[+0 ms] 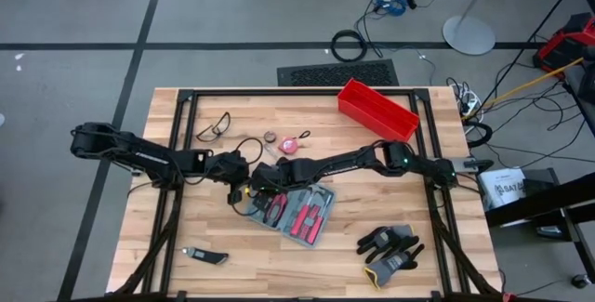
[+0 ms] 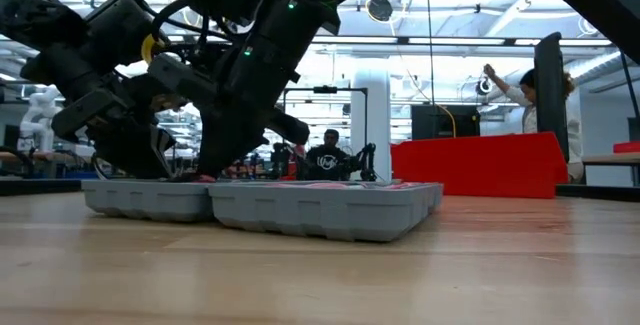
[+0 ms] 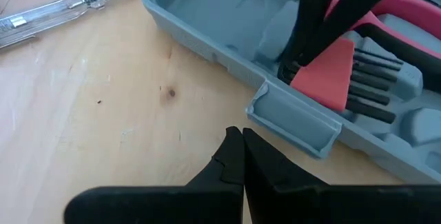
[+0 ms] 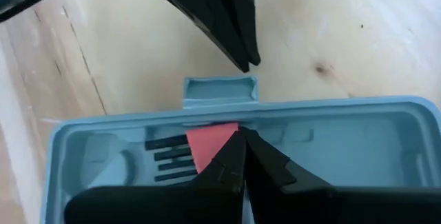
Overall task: Prefit tool cases
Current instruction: Adjust the hex key on the toolbox
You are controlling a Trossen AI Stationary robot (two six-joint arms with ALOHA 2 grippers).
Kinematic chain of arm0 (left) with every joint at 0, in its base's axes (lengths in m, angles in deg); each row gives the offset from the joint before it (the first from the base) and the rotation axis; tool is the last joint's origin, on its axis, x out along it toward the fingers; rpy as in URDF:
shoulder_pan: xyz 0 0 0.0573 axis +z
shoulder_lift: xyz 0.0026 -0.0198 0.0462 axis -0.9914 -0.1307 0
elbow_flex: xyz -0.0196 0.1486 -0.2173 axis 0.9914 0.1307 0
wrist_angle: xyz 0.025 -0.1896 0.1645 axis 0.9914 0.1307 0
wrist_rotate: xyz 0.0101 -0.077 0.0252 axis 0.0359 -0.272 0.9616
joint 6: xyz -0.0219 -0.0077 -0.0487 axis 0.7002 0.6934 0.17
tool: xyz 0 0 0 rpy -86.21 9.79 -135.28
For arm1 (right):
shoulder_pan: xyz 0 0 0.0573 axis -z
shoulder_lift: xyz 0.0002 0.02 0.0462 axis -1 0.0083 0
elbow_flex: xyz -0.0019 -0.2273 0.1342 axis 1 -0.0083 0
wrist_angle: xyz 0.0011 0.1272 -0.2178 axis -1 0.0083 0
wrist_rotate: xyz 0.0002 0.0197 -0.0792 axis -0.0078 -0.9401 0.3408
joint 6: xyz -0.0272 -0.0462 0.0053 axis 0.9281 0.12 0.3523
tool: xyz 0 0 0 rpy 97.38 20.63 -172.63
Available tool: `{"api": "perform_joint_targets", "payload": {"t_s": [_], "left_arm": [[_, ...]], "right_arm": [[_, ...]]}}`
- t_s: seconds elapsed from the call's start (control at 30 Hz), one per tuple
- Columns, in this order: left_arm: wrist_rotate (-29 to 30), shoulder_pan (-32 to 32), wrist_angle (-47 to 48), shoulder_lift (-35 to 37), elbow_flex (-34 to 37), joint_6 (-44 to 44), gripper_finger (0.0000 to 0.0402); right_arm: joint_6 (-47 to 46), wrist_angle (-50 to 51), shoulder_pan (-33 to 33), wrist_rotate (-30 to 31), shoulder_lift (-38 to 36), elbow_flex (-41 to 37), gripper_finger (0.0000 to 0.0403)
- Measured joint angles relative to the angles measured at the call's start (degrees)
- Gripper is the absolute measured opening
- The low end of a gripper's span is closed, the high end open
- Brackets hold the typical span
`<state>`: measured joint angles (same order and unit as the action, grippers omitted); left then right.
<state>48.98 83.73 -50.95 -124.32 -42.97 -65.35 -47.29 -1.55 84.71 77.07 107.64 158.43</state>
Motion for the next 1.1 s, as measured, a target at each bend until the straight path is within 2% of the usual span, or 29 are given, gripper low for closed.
{"api": "perform_joint_targets", "payload": {"t_s": [0.2, 0.4, 0.67, 0.87, 1.0, 1.1], "left_arm": [[0.94, -0.02, -0.03, 0.00, 0.00, -0.14, 0.0000], [1.09, -0.02, 0.05, 0.00, 0.00, -0.14, 0.0000], [1.40, -0.02, 0.05, 0.00, 0.00, -0.14, 0.0000], [1.49, -0.02, -0.04, 0.00, 0.00, -0.16, 0.0000], [1.50, -0.02, 0.14, 0.00, 0.00, -0.16, 0.0000], [1.51, -0.02, 0.12, 0.00, 0.00, -0.16, 0.0000]], "right_arm": [[-0.67, -0.54, -0.50, 0.42, -1.06, 0.14, 0.0000], [-0.61, 1.57, -0.87, 4.48, -1.40, 0.16, 0.0000], [-3.76, 2.50, -1.13, 0.67, 1.50, 0.49, 0.0000], [-4.09, 3.83, -1.85, 3.09, -0.25, 0.10, 0.0000], [-3.94, 3.70, -2.31, 7.09, -2.18, 0.17, 0.0000], [-5.50, 4.40, -2.64, 6.88, -1.92, 0.27, 0.0000]]}}
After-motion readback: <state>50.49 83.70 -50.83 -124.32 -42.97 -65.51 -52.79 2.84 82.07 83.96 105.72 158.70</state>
